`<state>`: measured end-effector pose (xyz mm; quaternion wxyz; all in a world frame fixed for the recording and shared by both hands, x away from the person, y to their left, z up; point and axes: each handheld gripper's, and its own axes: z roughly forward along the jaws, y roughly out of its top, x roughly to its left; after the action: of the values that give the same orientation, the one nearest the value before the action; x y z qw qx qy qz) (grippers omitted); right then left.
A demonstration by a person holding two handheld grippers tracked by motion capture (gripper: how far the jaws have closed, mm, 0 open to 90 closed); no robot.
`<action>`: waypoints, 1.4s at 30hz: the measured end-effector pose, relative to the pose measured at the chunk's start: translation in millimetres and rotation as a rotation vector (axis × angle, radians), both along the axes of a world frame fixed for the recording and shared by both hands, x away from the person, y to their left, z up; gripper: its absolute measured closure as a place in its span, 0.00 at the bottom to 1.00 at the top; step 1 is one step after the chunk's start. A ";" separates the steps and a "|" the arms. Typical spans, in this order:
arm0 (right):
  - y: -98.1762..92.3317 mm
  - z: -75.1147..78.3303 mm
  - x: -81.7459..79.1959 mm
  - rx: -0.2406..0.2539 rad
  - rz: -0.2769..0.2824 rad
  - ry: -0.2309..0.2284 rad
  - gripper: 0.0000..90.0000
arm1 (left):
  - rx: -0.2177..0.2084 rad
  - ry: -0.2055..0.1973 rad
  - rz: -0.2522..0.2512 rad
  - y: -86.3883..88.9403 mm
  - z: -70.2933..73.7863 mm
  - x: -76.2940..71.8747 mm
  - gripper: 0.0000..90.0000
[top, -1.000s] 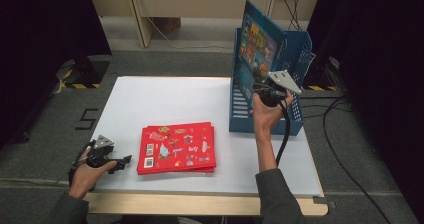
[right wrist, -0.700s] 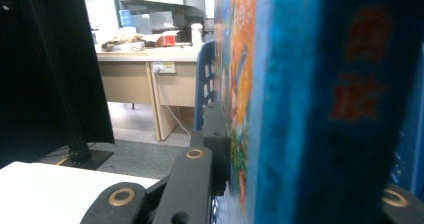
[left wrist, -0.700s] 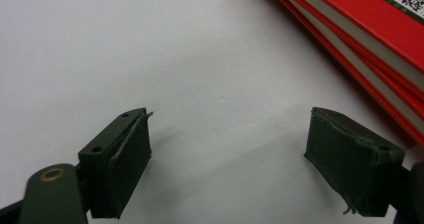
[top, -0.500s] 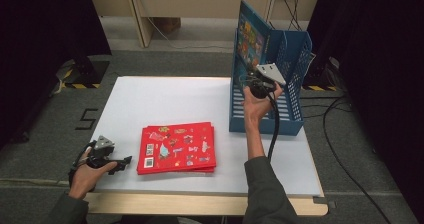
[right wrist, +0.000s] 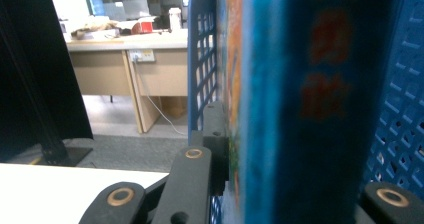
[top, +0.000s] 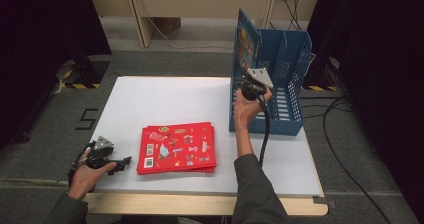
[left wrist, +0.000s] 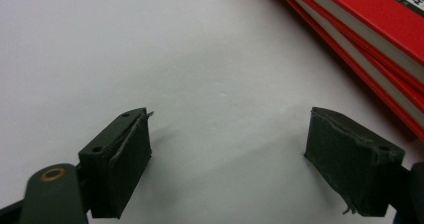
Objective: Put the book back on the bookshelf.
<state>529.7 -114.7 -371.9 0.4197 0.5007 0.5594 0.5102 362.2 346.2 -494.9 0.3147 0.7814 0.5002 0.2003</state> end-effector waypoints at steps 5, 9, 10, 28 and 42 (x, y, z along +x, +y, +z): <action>4.0 -7.6 0.5 -0.001 0.004 0.014 0.90 | 0.001 0.000 -0.001 -0.6 -0.2 -0.1 0.19; 5.7 -8.4 0.3 -0.014 0.013 0.037 0.89 | 0.000 0.001 0.000 -0.6 -0.2 -0.1 0.19; 6.0 -8.3 0.0 -0.008 0.015 0.047 0.89 | 0.000 0.002 -0.001 -0.6 -0.3 0.0 0.19; 9.7 -7.2 -4.9 -0.047 0.053 0.104 0.81 | -0.003 -0.005 0.001 -1.6 -1.0 0.1 0.19; 11.4 -16.3 -24.5 -0.021 0.129 0.099 0.69 | -0.005 0.003 0.008 -1.6 -0.8 -0.3 0.19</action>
<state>505.2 -103.3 -388.2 0.3629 0.4840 0.6158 0.5049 362.0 344.6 -495.7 0.3151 0.7790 0.5041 0.1994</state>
